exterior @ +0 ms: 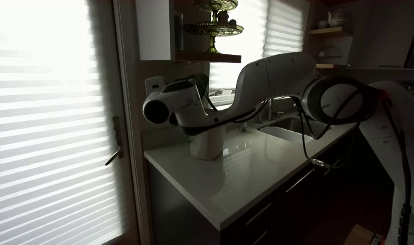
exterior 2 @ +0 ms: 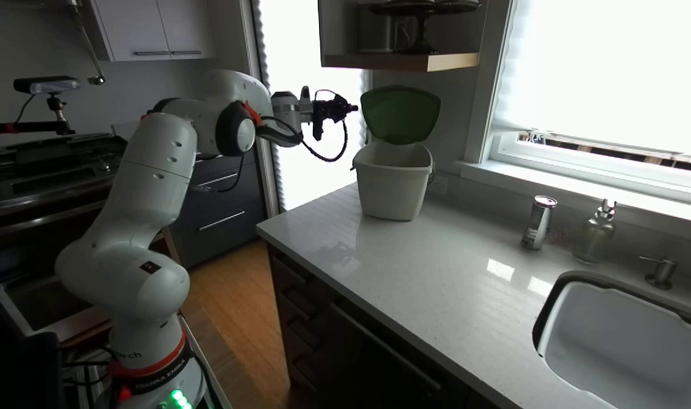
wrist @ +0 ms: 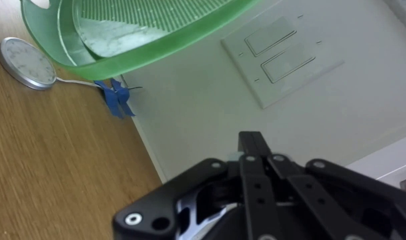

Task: Close the bin lid fully

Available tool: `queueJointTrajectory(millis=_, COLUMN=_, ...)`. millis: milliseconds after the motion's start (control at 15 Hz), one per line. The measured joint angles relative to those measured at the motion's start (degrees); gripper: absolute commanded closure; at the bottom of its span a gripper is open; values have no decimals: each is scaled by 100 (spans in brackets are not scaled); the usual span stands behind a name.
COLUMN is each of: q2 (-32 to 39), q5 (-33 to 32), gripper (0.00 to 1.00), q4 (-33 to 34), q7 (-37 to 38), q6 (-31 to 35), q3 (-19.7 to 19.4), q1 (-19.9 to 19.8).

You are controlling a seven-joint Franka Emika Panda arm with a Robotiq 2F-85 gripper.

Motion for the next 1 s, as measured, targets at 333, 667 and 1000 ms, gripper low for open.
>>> queueJointTrajectory(millis=333, q2=420, q5=-62, gripper=99, q4=582, q7=148, q6=-260, q3=-129, q1=27)
queueJointTrajectory(millis=667, q2=468, q5=-60, gripper=100, q4=660, q7=133, q6=-263, q3=-135, q1=29)
queueJointTrajectory(millis=1000, q2=448, q5=-18, gripper=100, q4=659, q7=-509, q6=-876, q3=-135, q1=38)
